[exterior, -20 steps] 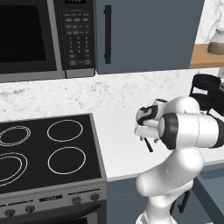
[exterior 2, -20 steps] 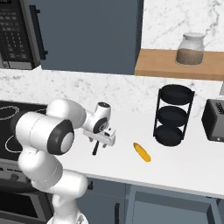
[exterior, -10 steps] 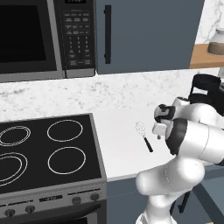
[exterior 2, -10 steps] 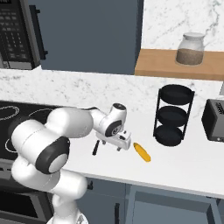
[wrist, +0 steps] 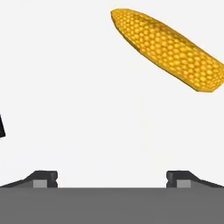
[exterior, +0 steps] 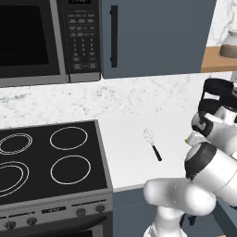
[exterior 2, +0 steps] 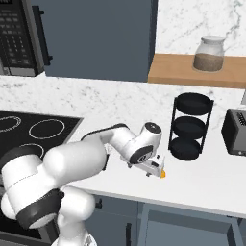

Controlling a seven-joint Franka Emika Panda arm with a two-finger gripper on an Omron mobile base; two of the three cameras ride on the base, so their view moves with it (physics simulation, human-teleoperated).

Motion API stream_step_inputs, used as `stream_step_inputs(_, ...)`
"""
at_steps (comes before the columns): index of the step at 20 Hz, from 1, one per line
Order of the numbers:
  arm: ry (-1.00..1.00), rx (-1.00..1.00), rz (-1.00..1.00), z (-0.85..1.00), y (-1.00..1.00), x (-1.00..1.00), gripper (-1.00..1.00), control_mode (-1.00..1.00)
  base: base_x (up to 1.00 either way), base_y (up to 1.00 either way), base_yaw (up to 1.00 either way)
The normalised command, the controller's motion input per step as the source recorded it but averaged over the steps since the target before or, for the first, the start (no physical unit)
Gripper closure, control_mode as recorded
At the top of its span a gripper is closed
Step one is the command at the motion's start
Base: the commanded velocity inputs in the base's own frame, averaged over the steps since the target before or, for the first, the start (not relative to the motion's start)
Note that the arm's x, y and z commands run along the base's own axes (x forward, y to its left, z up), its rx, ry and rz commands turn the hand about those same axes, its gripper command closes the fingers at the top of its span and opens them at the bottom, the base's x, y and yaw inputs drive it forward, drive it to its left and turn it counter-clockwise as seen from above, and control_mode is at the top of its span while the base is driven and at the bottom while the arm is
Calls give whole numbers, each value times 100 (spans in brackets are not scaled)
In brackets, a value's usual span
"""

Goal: Pick the whisk from the drawer and place it on the counter.

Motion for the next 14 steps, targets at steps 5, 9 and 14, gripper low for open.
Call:
stream_step_inputs(5,-18,0,1,65,-10,-80,-100,-100,0,0,0)
stream_step_inputs(9,-11,-2,7,74,18,-50,-100,-100,0,0,0)
stream_step_inputs(14,-3,-3,6,70,29,-28,-100,-100,0,0,0)
